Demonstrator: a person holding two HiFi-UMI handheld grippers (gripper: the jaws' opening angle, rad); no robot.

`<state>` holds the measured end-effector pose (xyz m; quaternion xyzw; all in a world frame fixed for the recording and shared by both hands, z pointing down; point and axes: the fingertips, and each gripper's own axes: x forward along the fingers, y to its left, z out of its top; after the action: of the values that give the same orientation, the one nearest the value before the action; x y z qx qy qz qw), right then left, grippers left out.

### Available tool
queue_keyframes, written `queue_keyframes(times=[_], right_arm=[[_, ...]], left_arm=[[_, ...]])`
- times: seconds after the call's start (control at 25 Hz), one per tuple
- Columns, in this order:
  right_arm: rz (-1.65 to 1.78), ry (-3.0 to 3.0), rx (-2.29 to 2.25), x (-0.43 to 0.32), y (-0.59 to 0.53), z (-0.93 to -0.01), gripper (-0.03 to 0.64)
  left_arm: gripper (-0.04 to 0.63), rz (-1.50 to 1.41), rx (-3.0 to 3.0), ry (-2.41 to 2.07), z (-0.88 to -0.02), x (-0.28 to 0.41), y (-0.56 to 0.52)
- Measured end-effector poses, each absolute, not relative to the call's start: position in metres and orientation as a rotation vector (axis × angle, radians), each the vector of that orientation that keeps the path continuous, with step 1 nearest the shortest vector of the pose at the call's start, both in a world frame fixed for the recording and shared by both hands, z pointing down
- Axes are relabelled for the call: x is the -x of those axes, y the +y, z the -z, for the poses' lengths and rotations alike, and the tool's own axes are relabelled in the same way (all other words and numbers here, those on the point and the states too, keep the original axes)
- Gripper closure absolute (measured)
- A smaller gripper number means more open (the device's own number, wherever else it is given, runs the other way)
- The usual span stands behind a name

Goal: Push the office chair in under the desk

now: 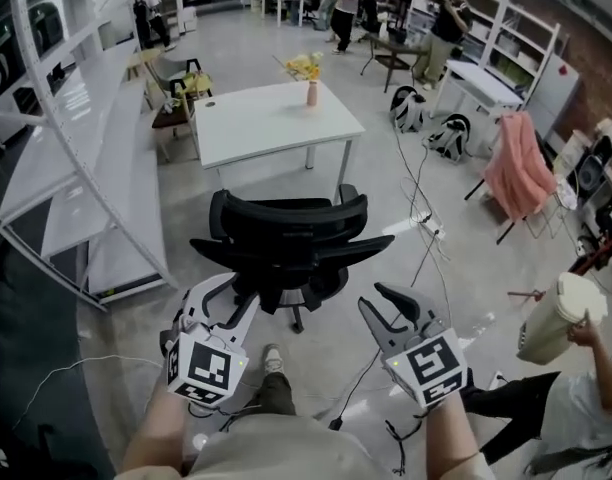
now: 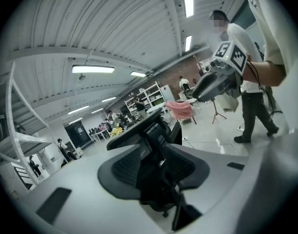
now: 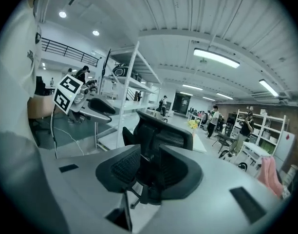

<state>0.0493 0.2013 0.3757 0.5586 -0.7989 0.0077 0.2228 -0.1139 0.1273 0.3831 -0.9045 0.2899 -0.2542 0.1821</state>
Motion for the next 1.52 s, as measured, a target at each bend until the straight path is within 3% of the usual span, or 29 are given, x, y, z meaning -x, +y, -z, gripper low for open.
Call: queue_keyframes(times=[0.2,0.76,0.96,1.52], right_arm=[[-0.04,-2.121,-1.426,-0.049,0.157,-0.404,0.445],[-0.108,-1.898,-1.186,-0.069,0.053,-0.506,0.413],[-0.09,-1.811,-1.099,-0.085,0.035,-0.526,0.417],[-0.126,-1.876,-1.014,-0.089,0.011,-0.532,0.411]], left_arm=[[0.411,0.838,2.513,0.69,-0.413,0.094,0.086],[0.362,1.235,2.348,0.352,-0.521,0.087,-0.005],[0.397,1.222,2.34,0.365,-0.528,0.085,-0.021],[0.393,1.217,2.4,0.313,-0.527,0.081,-0.045]])
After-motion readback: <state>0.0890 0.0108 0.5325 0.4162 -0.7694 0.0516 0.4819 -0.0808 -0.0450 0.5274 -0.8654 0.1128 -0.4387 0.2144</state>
